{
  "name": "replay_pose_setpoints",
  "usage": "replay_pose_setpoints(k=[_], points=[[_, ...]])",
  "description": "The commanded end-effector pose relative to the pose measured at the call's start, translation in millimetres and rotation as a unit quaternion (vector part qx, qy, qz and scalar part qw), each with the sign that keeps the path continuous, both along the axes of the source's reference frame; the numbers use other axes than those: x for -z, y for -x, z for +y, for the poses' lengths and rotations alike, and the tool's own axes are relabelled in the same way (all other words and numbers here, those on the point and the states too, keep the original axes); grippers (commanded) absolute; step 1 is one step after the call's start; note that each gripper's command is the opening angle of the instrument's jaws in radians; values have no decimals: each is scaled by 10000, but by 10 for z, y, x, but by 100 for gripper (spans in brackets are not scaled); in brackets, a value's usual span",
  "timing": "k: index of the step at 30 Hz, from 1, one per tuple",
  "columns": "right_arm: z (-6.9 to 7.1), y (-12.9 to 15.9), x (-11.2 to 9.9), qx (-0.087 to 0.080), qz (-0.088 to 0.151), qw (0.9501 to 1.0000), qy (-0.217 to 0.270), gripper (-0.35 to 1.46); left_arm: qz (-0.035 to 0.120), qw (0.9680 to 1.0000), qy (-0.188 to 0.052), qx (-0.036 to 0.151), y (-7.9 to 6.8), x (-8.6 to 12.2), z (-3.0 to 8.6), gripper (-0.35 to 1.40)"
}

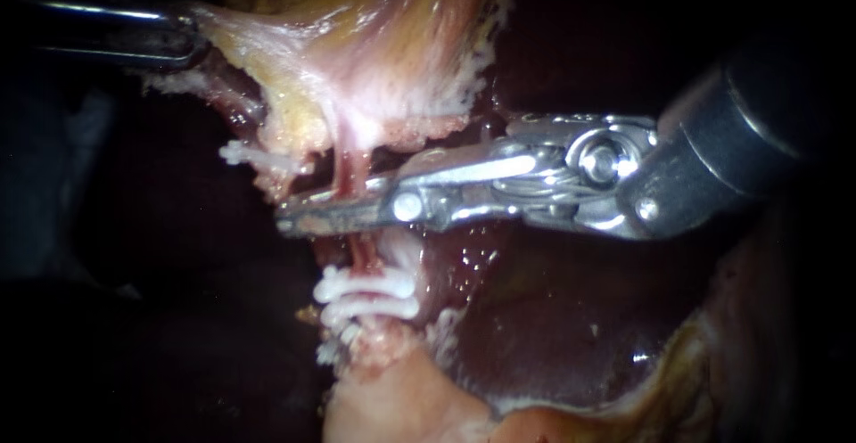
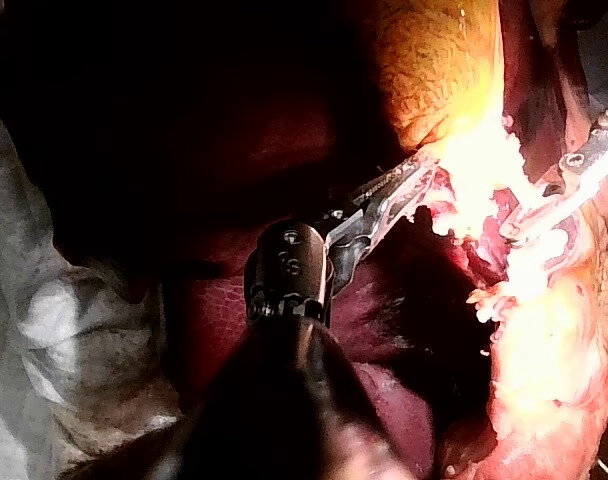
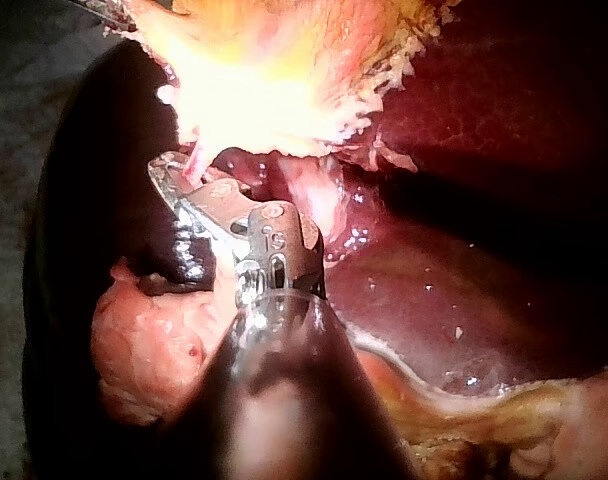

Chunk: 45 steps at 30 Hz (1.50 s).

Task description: Going back third clip right tube

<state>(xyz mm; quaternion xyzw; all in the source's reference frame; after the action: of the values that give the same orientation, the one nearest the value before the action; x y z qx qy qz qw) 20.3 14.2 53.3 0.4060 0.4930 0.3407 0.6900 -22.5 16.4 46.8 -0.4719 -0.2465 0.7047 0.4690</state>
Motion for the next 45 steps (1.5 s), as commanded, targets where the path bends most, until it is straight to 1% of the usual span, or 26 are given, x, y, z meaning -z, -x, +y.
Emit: replay_pose_setpoints(k=[1, 3, 5, 7, 8, 10, 12, 16, 17, 19, 20, 22, 25, 26, 28, 29, 36, 38, 39, 41, 45], points=[[0, 0, -1, -4, 0, 10000, -1, -35, 2, 10000, 0, 0, 0, 0, 0, -35], [-1, 0, -1, -13, 12, 10000, 0, -35, 2, 10000, 1, 1, 0, 0, 0, -35], [-1, -1, -3, -42, 132, 9999, -51, -6, 2, 10000, 1, 1, 0, 0, 0, -35], [0, -3, -6, -90, 188, 9998, -51, 26, 2, 10000, 1, 1, 0, 0, 0, -35], [-1, -4, -7, -93, 185, 9998, -47, 34, 3, 10000, 2, 2, 0, 0, 0, -35], [-2, -5, -12, -96, 181, 9998, -35, 41, 3, 10000, 2, 1, 0, 0, 0, -35], [-4, -6, -18, -90, 183, 9998, 12, 42, 3, 10000, 2, 2, 0, 0, -1, -35], [-10, -7, -42, -15, 275, 9984, 499, 44, 4, 10000, 4, 2, 1, -1, -1, -35], [-11, -6, -49, -31, 264, 9978, 613, 45, 4, 10000, 5, 3, 1, -1, -1, -35], [-13, -5, -62, -86, 223, 9956, 909, 46, 5, 10000, 7, 4, 1, -1, -2, -35], [-13, -4, -71, -141, 158, 9943, 1041, 48, 6, 10000, 8, 4, 1, -2, -2, -35], [-12, -1, -82, -200, 102, 9905, 1353, 49, 7, 10000, 11, 5, 2, -2, -3, -35], [-8, 7, -89, -169, 119, 9866, 1617, 50, 17, 10000, 17, 17, 2, -2, -3, -35], [-7, 12, -89, -143, 139, 9853, 1699, 50, 18, 10000, 17, 17, 2, -2, -3, -35], [-10, 27, -85, -44, 215, 9795, 2003, 50, 18, 10000, 17, 17, 1, -2, -4, -35], [-12, 34, -82, -22, 230, 9770, 2120, 50, 18, 10000, 17, 17, 1, -1, -4, -35], [-30, 92, -60, 178, 396, 9644, 2607, 50, 18, 10000, 17, 17, 1, -1, -4, -35], [-33, 108, -54, 214, 422, 9596, 2774, 50, 18, 10000, 17, 17, 1, -1, -4, -35], [-33, 115, -52, 229, 436, 9588, 2797, 50, 18, 10000, 17, 17, 1, -1, -4, -35], [-35, 128, -47, 267, 469, 9556, 2897, 50, 18, 10000, 17, 17, 1, -1, -4, -35], [-36, 147, -44, 275, 464, 9532, 2974, 50, 19, 10000, 17, 18, 1, -1, -4, -35]])
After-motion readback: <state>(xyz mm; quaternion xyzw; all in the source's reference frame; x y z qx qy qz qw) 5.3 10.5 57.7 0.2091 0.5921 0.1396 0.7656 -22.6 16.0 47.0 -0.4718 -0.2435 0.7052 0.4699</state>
